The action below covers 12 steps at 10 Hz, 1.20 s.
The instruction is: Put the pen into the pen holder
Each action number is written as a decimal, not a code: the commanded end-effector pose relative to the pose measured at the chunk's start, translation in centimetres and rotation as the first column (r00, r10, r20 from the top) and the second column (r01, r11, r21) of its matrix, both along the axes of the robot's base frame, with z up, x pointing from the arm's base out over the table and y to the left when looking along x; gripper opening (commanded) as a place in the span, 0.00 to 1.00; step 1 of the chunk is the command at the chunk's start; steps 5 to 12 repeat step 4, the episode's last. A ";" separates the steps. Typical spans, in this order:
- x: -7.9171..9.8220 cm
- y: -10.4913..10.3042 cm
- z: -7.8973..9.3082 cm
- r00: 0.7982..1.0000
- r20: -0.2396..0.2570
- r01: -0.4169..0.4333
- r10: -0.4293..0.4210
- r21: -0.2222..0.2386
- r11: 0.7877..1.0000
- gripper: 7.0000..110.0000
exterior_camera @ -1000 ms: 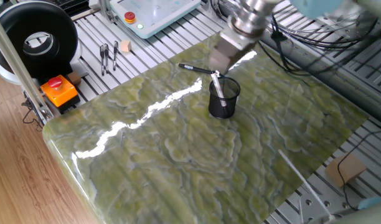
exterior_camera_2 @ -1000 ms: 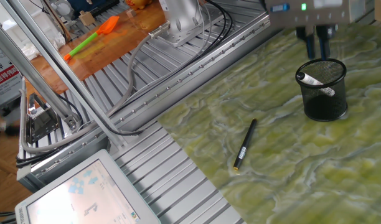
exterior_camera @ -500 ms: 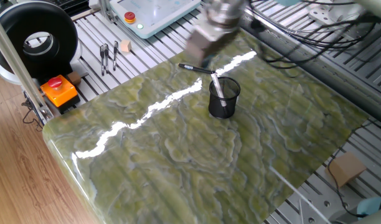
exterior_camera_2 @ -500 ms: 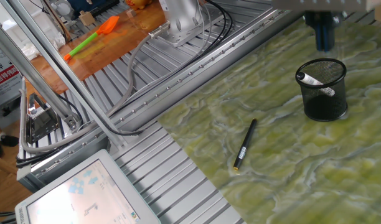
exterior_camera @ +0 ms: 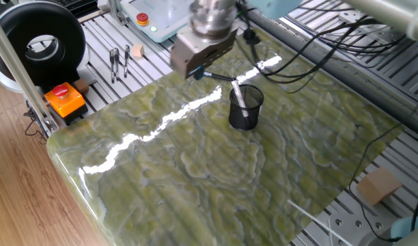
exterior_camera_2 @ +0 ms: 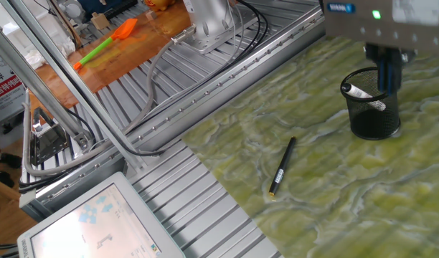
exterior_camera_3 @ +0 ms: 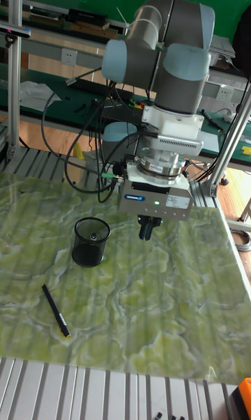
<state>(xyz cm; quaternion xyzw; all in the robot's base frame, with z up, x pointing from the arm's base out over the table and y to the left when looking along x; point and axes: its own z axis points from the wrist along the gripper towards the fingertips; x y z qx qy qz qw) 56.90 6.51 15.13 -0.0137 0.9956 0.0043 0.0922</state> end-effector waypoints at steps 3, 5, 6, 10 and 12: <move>0.6 1.0 -0.3 0.999 0.008 0.039 -0.039 0.007 0.999 0.00; 0.6 1.0 -0.4 0.999 0.006 0.039 -0.039 0.014 0.999 0.00; 0.6 1.0 -0.4 0.999 0.006 0.039 -0.039 0.014 0.999 0.00; 0.6 1.0 -0.4 0.999 0.006 0.039 -0.039 0.014 0.999 0.00; 0.6 1.0 -0.4 0.999 0.006 0.039 -0.039 0.014 0.999 0.00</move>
